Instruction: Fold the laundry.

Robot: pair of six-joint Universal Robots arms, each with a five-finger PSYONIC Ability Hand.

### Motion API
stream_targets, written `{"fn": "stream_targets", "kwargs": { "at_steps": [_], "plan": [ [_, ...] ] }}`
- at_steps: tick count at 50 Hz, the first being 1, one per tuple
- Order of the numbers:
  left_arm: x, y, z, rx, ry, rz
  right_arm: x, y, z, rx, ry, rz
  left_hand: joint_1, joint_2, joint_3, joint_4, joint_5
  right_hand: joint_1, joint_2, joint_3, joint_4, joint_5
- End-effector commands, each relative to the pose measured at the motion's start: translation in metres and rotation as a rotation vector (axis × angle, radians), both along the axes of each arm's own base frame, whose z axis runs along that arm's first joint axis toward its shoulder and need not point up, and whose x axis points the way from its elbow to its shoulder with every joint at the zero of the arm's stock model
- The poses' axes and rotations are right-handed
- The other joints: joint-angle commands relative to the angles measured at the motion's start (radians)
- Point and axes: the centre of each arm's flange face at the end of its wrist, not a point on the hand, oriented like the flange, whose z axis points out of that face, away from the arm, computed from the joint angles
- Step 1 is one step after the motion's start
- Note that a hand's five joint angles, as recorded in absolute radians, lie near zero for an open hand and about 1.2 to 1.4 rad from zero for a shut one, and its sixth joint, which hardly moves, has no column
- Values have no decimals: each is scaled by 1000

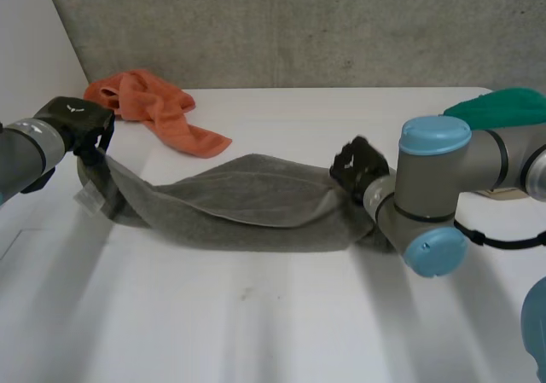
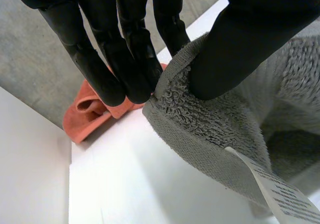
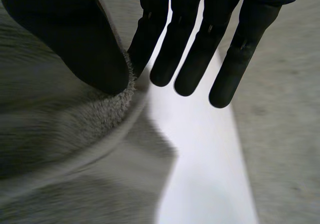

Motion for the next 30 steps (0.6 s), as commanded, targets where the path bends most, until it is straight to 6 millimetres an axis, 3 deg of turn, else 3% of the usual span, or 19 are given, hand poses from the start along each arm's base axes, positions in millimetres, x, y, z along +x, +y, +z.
{"fn": "stream_targets", "kwargs": {
  "at_steps": [1, 2, 3, 4, 6, 7, 10, 12, 15, 19, 27, 28, 30],
  "plan": [
    [-6, -30, 17, -139, 3, -7, 3, -52, 90, -397, -346, -125, 251, 198, 208, 203, 215, 263, 233, 245, 243, 254],
    [-6, -44, 40, -263, 17, 4, -1, -62, 124, -525, -489, -144, 251, 198, 208, 203, 215, 263, 233, 245, 243, 254],
    [-3, -57, 67, -393, 49, 37, -4, -65, 142, -590, -564, -149, 251, 198, 208, 203, 215, 263, 233, 245, 243, 254],
    [-2, -61, 83, -460, 79, 55, -13, -68, 176, -718, -711, -147, 251, 198, 208, 203, 215, 263, 233, 245, 243, 254],
    [1, -67, 114, -601, 149, 80, -24, -68, 209, -838, -844, -141, 251, 198, 208, 203, 215, 263, 233, 245, 243, 254],
    [6, -69, 147, -750, 227, 103, -34, -65, 235, -939, -956, -129, 251, 198, 208, 203, 215, 263, 233, 245, 243, 254],
    [13, -61, 196, -959, 357, 99, -41, -65, 249, -979, -1004, -140, 251, 198, 208, 203, 215, 263, 233, 245, 243, 254],
    [12, -58, 207, -1012, 398, 83, -39, -66, 248, -947, -984, -142, 251, 198, 208, 203, 215, 263, 233, 245, 243, 254],
    [6, -58, 200, -987, 417, 56, -37, -69, 234, -841, -924, -143, 251, 198, 208, 203, 215, 263, 233, 245, 243, 254],
    [6, -69, 171, -897, 390, 54, -38, -74, 213, -723, -879, -135, 251, 198, 208, 203, 215, 263, 233, 245, 243, 254],
    [18, -88, 90, -680, 338, 102, -40, -81, 153, -534, -788, -140, 251, 198, 208, 203, 215, 263, 233, 245, 243, 254],
    [16, -87, 70, -626, 324, 98, -40, -81, 133, -474, -750, -149, 251, 198, 208, 203, 215, 263, 233, 245, 243, 254],
    [12, -86, 48, -568, 302, 83, -40, -80, 113, -412, -712, -158, 251, 198, 208, 203, 215, 263, 233, 245, 243, 254]
  ]
}}
